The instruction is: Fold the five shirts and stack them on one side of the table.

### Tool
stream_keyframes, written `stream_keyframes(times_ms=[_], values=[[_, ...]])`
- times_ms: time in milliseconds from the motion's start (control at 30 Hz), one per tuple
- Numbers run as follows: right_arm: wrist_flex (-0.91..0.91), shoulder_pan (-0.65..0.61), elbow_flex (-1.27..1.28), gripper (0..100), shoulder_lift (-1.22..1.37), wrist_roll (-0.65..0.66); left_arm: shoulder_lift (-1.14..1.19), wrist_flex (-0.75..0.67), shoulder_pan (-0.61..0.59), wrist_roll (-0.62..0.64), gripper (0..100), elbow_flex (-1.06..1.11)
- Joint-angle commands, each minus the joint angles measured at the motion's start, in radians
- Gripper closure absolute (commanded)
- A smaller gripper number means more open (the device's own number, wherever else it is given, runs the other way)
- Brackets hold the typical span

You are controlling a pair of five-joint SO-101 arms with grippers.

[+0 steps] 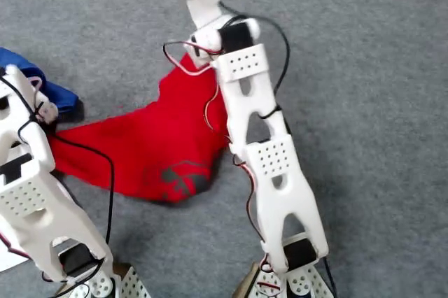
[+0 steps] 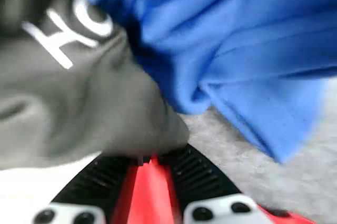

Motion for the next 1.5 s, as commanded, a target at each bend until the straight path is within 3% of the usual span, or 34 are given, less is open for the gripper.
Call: stream_keyframes(times_ms=[0, 400, 833, 1100, 1467], values=[[0.06, -0.001, -0.061, 99.6, -0.24, 0.035, -0.114, 0.08, 0.009, -0.011, 98, -0.138], [0.153, 0.048, -0.067, 99.6, -0.835, 0.031, -0.406, 0.43, 0.057, -0.046, 98, -0.476], [0.153, 0.262, -0.027, 99.5, -1.287, 0.037, -0.972, 0.431, 0.064, -0.046, 98, -0.39], [0.12, 0.263, 0.202, 99.5, -1.503, 0.037, -1.253, 0.43, 0.064, -0.129, 98, -0.226], [0.103, 0.262, 0.412, 99.5, -1.682, 0.037, -1.383, 0.43, 0.063, -0.19, 98, -0.146]])
